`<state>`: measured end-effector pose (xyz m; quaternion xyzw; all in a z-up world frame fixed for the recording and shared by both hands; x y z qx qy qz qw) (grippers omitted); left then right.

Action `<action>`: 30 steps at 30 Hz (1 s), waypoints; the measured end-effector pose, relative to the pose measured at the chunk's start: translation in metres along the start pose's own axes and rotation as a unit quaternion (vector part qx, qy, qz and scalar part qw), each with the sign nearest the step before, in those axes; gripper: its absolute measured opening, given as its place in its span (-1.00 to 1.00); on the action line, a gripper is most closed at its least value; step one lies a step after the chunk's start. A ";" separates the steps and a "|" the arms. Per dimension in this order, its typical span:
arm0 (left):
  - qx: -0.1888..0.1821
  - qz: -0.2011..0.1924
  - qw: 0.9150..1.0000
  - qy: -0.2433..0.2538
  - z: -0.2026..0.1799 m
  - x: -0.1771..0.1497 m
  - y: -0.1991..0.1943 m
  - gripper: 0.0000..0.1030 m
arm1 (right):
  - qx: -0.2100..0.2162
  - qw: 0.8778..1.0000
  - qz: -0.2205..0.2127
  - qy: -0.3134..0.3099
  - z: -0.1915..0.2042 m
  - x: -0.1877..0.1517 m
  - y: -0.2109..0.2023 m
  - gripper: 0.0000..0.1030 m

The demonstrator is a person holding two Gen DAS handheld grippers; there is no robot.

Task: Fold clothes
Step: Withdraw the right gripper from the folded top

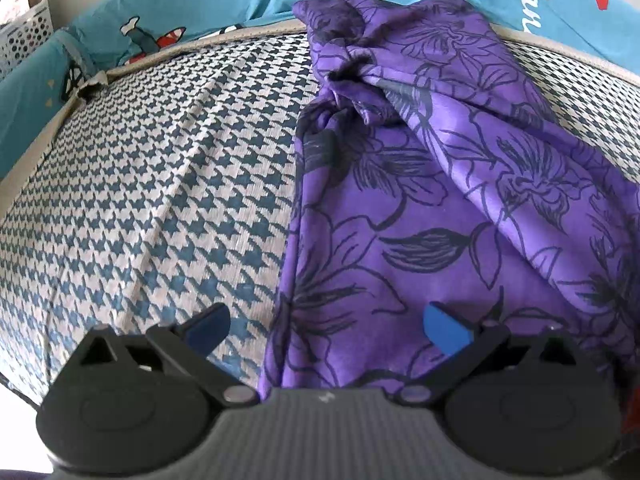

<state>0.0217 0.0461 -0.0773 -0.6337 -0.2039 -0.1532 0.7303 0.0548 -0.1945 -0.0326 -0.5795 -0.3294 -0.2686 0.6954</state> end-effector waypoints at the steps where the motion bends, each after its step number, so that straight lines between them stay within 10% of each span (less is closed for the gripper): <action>1: -0.002 0.001 1.000 -0.003 0.000 0.000 0.001 1.00 | -0.007 1.000 -0.001 0.008 -0.006 0.000 0.001 0.05; 17: -0.042 -0.004 0.999 -0.002 -0.017 -0.004 -0.008 1.00 | 0.006 0.995 0.007 0.102 -0.022 0.000 0.030 0.25; 30: -0.107 -0.028 0.989 0.095 -0.088 -0.021 -0.031 1.00 | 0.004 0.994 0.014 0.104 -0.014 0.001 0.047 0.33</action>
Point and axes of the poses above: each gripper's, at about its wrist camera, not at the fingertips, and y roughly the way its jaws point, z to its left, x to its top, the point moved 7 cm from there along y, roughly the way its jaws point, and after that the axes turned 1 degree about x, right-handed, at the moved point
